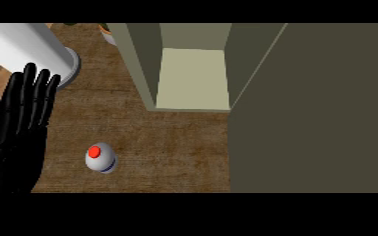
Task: Pick up the bottled water, place it into the cabinet and close the cabinet
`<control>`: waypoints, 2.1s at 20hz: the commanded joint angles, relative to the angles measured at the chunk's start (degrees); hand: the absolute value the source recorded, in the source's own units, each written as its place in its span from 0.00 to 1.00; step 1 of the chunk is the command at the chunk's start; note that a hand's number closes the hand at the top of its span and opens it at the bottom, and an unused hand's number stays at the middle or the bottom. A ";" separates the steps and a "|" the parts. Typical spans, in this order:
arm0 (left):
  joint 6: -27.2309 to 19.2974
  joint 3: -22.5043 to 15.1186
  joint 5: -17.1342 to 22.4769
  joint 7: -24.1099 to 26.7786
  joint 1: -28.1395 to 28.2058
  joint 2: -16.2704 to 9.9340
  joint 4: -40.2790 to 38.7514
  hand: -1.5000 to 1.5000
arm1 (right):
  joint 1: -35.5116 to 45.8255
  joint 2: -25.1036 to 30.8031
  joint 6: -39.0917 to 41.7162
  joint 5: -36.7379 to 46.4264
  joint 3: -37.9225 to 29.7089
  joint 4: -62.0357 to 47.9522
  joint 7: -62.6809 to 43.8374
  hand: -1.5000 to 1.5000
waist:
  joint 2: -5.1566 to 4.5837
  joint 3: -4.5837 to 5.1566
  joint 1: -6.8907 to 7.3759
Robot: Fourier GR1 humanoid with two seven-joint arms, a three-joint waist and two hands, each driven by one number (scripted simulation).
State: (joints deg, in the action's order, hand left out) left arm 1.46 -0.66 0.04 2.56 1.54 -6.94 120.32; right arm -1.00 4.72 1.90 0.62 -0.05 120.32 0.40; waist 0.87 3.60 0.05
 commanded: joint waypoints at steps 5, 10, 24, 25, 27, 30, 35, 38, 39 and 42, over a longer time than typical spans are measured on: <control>-4.58 -2.47 -8.50 -6.62 10.00 0.57 15.70 0.00 | -7.17 0.27 1.20 0.09 1.88 7.97 -1.86 0.00 | -0.30 -3.70 0.46; -5.39 -8.41 -4.69 -15.67 18.58 5.55 21.23 0.00 | -9.47 0.77 6.71 -6.34 8.53 12.56 -7.88 0.00 | -0.46 -3.66 0.57; -13.02 -26.37 -18.63 -14.90 30.60 5.42 25.85 0.00 | -11.72 -2.13 2.95 0.66 18.52 23.28 -17.03 0.00 | -0.60 -3.62 0.49; -12.18 -21.35 -13.13 -15.17 29.64 3.91 25.31 0.00 | -10.81 -3.48 1.97 2.71 19.96 21.30 -15.87 0.00 | -0.70 -3.59 0.39; -11.94 -19.87 -12.18 -15.11 29.73 2.56 24.45 0.00 | -9.79 -2.69 1.58 1.98 20.71 25.79 -21.58 0.00 | -0.73 -3.57 0.34; -13.51 -21.59 -15.62 -16.40 29.85 2.04 24.88 0.00 | -10.75 -1.34 2.26 -0.28 18.64 25.89 -22.09 0.00 | -0.74 -3.62 0.18; -13.69 -18.57 -14.01 -13.83 27.66 -0.11 17.15 0.00 | -8.57 -1.90 0.64 2.31 20.03 26.43 -22.92 0.00 | -0.79 -3.59 -0.08; -15.38 -20.31 -14.95 -15.16 28.63 0.90 19.39 0.00 | -8.17 -2.74 -1.74 6.35 25.45 29.20 -26.78 0.00 | -0.71 -3.58 -0.12; -15.23 -19.22 -12.66 -10.61 31.00 0.86 15.94 0.00 | -12.30 -1.30 -0.01 4.13 23.74 27.19 -21.23 0.00 | -0.68 -3.60 -0.06; -14.22 -13.56 -9.28 -11.56 27.41 -0.09 13.28 0.00 | -8.39 -1.95 -1.50 6.29 24.75 26.51 -23.02 0.00 | -0.75 -3.56 -0.10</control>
State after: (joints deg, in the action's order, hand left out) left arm -13.31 -18.43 -11.46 -9.41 30.43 -6.16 135.47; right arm -9.14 2.27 0.97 1.62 22.76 142.32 -21.16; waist 0.14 0.02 0.04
